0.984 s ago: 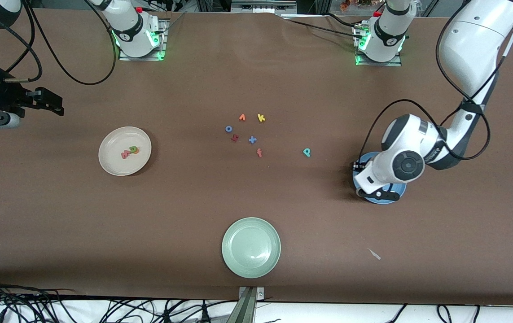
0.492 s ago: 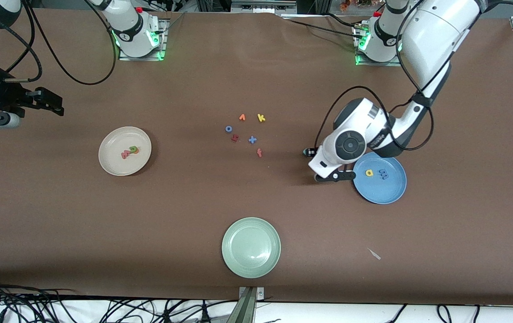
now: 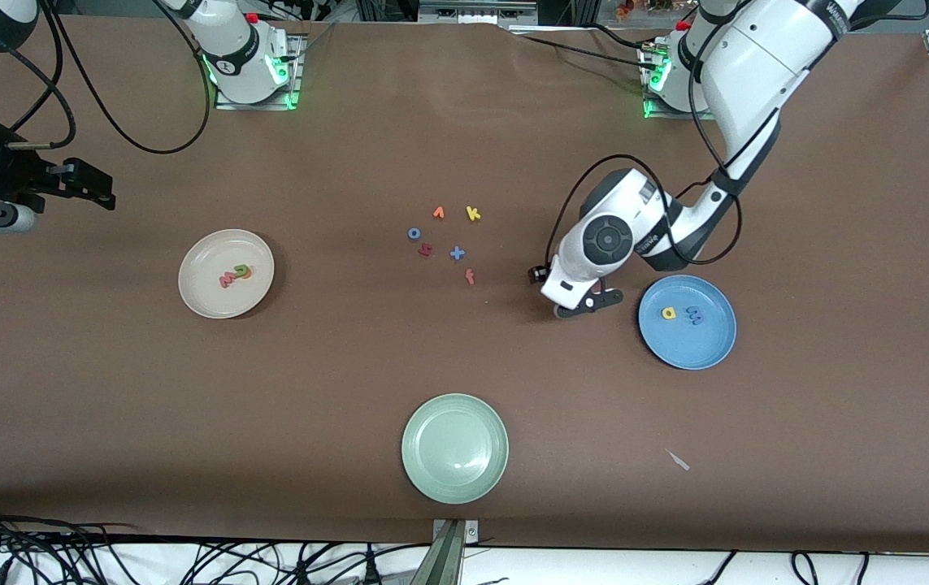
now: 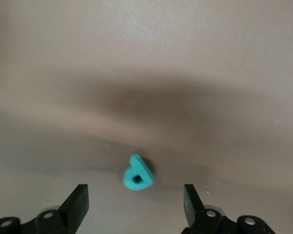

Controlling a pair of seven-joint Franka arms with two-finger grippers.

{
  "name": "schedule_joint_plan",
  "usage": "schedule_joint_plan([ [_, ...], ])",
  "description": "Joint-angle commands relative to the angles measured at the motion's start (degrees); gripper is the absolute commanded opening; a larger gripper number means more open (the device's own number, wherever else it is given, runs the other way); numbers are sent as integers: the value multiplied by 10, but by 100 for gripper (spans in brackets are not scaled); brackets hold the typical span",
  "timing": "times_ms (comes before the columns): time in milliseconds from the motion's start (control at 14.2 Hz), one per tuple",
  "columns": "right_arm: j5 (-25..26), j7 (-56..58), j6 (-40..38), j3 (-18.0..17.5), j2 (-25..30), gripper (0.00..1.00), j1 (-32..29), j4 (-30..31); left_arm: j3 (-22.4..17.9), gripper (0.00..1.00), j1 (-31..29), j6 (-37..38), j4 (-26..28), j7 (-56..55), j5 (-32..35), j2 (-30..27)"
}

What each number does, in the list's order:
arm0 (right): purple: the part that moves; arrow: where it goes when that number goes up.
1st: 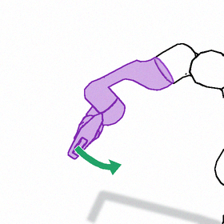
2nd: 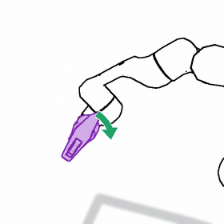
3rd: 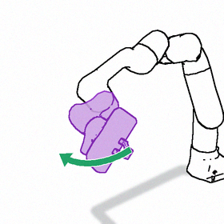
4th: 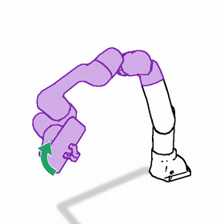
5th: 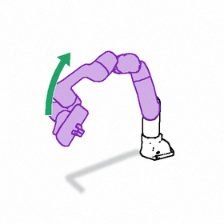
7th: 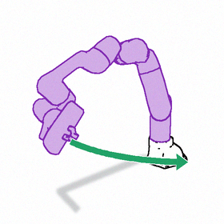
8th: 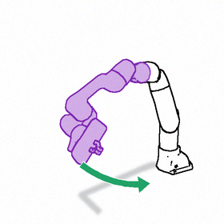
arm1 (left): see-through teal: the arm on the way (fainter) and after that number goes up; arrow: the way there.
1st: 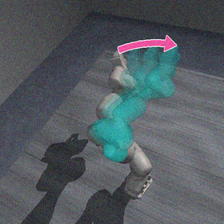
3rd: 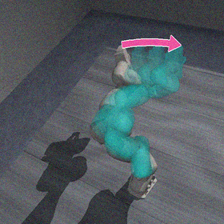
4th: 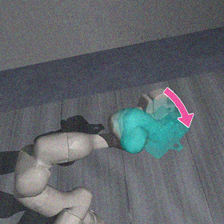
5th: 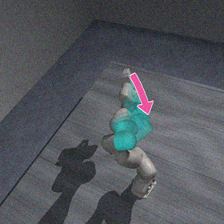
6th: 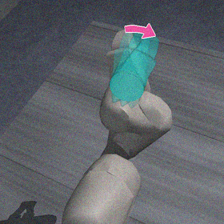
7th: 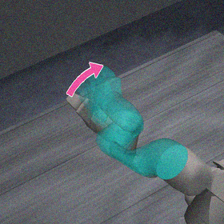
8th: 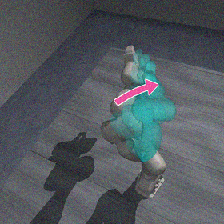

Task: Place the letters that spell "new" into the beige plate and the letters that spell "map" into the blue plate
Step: 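Grasp and lift the teal p with the left gripper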

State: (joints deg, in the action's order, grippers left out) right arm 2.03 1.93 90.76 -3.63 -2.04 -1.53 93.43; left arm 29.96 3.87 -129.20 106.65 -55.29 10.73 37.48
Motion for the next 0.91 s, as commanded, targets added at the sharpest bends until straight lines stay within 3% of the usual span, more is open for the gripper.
schedule_joint_plan([
  [0,4,0,-5,1,4,100,-4,1,-4,83,3,-19,14,-11,-4,-3],
  [281,4,0,-5,1,4,100,-5,1,-8,81,0,-55,22,-8,3,6],
  [492,4,0,-5,1,4,100,-4,1,-8,73,-6,-55,32,-10,42,10],
  [562,4,0,-5,1,4,100,-5,1,-8,63,-6,-55,32,-11,43,10],
  [703,4,0,-5,1,4,100,-5,1,-8,23,-6,-54,32,-12,43,10],
  [773,4,0,-5,1,4,100,-5,1,-8,14,-6,-54,32,-11,43,9],
  [843,4,0,-5,1,4,100,-5,1,-8,12,-7,-53,32,-11,43,9],
])
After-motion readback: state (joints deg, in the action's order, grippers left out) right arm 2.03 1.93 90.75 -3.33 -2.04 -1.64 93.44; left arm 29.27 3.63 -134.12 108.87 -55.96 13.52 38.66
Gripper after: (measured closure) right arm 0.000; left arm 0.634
